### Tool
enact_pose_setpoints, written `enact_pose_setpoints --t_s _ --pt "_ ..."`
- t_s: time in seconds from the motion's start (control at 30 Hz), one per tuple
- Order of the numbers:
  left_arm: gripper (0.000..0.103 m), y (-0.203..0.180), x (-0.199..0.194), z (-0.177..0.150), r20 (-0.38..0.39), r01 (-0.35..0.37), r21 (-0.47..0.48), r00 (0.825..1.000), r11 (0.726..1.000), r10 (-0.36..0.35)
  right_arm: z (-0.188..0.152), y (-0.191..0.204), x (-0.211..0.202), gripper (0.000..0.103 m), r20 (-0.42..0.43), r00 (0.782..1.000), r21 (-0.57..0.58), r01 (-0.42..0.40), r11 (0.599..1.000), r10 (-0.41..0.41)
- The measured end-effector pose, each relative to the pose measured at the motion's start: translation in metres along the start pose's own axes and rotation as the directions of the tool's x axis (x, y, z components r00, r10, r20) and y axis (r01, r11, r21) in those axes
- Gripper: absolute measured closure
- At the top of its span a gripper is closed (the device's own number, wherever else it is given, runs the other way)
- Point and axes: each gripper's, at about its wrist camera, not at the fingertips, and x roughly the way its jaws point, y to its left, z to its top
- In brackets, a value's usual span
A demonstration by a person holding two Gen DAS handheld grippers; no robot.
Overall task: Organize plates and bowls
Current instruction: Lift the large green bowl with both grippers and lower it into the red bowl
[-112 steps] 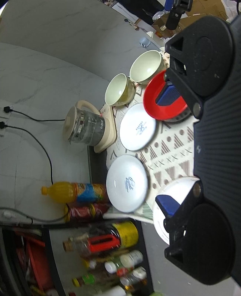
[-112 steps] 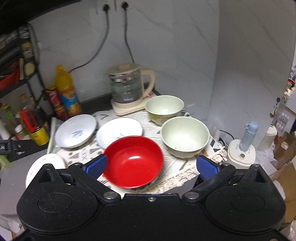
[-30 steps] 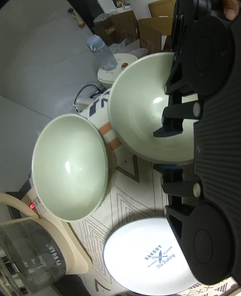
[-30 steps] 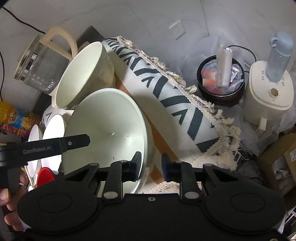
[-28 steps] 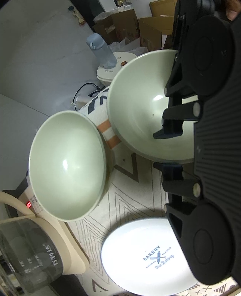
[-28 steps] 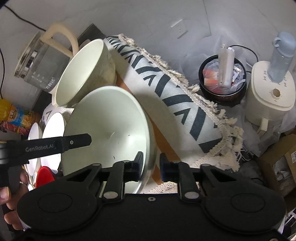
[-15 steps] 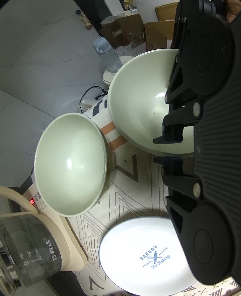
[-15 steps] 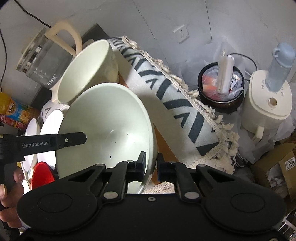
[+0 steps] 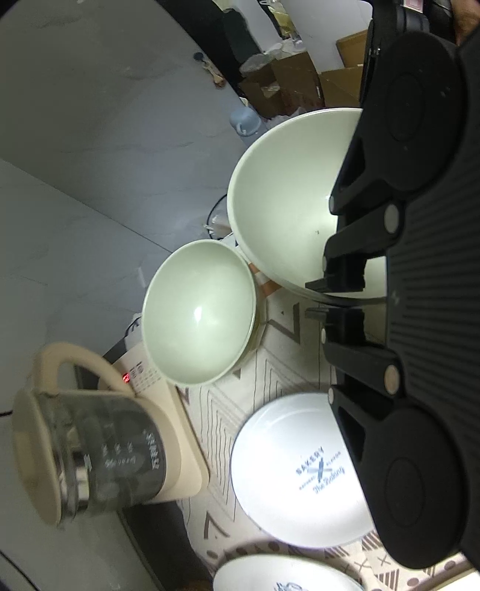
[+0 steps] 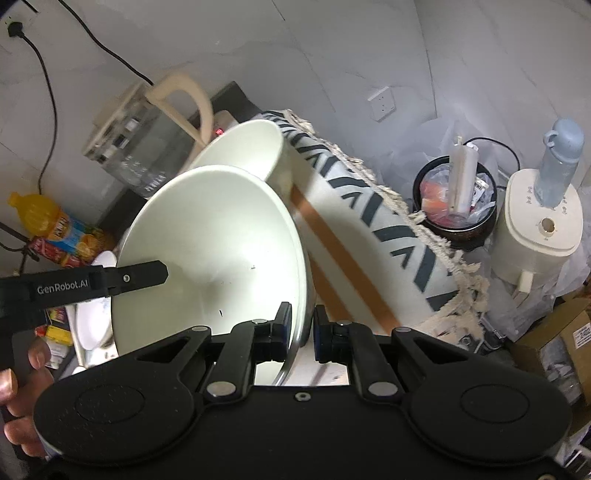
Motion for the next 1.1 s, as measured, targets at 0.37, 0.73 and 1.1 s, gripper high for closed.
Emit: enact_pose_setpoints --t_s 0.37,0.73,1.1 --pt "0.098 0.024 -0.046 -0.006 0.062 0.015 -0.047 0.998 0.999 -0.012 -0.005 0.036 -0.019 0.091 0.029 0.999 -0.036 -0.037 0.999 0.038" --pt "0.098 0.055 -0.073 -0.027 0.066 0.018 -0.096 0.998 0.995 -0.012 -0.02 0.067 -0.023 0.09 0.015 0.998 -0.063 -0.065 0.996 0.066" --pt "0.097 0.09 -0.077 -0.052 0.015 0.014 -0.15 1.0 0.989 -0.012 -0.038 0.095 -0.016 0.09 -0.024 0.998 -0.119 -0.057 0.991 0.055"
